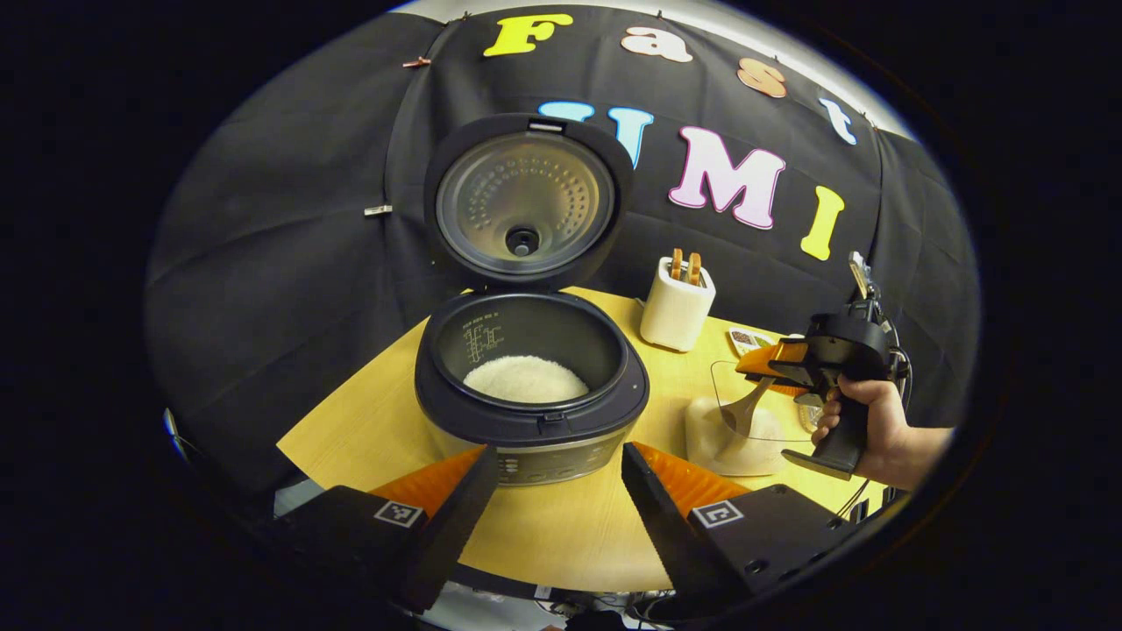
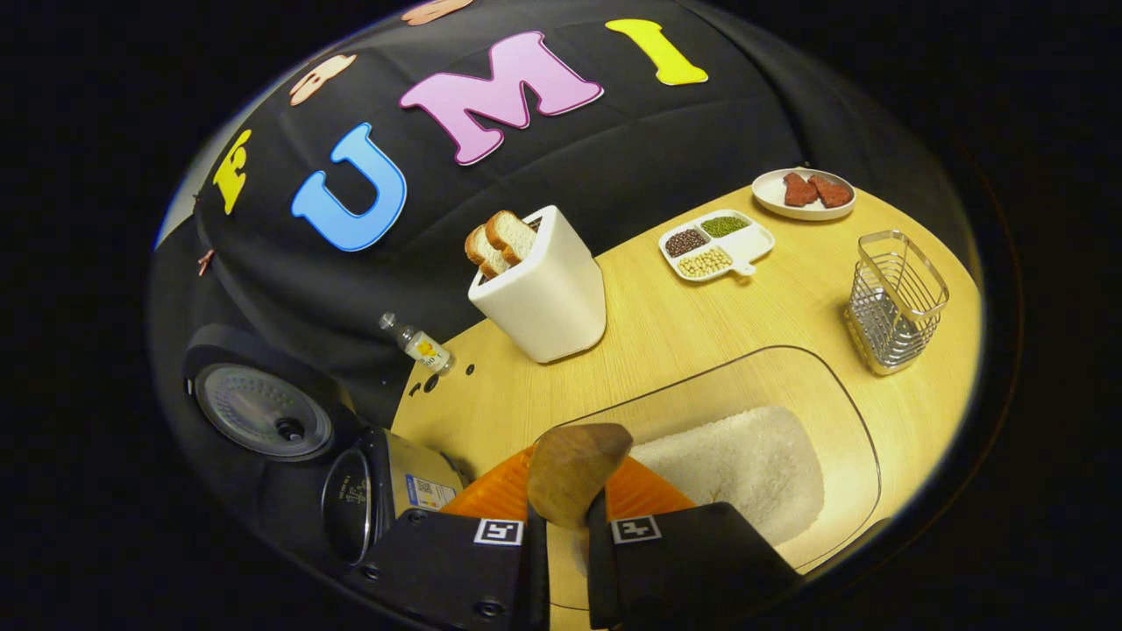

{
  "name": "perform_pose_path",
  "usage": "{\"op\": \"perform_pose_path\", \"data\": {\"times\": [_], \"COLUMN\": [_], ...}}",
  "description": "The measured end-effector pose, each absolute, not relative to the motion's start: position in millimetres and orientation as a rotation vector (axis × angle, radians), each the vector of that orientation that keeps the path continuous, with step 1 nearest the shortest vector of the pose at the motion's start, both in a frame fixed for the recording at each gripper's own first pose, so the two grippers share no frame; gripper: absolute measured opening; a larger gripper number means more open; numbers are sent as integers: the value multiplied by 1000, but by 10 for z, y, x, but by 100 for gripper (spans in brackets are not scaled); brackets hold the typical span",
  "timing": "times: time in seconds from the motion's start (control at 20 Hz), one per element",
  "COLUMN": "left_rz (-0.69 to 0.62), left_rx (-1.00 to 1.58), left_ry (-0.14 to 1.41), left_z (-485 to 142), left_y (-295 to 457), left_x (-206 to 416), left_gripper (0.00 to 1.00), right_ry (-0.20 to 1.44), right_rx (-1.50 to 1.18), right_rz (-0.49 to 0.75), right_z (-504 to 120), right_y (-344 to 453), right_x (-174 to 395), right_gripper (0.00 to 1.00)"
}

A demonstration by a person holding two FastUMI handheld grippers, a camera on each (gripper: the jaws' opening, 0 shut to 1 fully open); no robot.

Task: Close the left gripper, press the button to open the rice cooker; take a wooden spoon from the chopstick holder with the right hand, scoop a spoonful of rice and pour it into the rice cooker, then put the wooden spoon back into the chopstick holder.

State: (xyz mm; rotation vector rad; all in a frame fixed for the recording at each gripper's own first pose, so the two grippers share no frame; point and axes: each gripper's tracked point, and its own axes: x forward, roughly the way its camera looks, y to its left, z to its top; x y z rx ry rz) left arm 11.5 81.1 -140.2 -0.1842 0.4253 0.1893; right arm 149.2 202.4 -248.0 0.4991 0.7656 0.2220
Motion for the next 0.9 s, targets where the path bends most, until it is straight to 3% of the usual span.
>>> {"op": "perform_pose_path", "data": {"times": [0.55,0.9], "left_rz": [161,155], "left_rx": [-142,-142], "left_ry": [381,357], "left_z": [-1249,-1201], "left_y": [908,891], "left_x": [142,136], "left_gripper": [96,95], "right_ry": [770,756], "right_rx": [758,918], "right_rz": [-2,-49], "right_z": [-2345,-2098], "right_y": [1131,891], "right_x": [1512,1512], "right_gripper": [22,21]}}
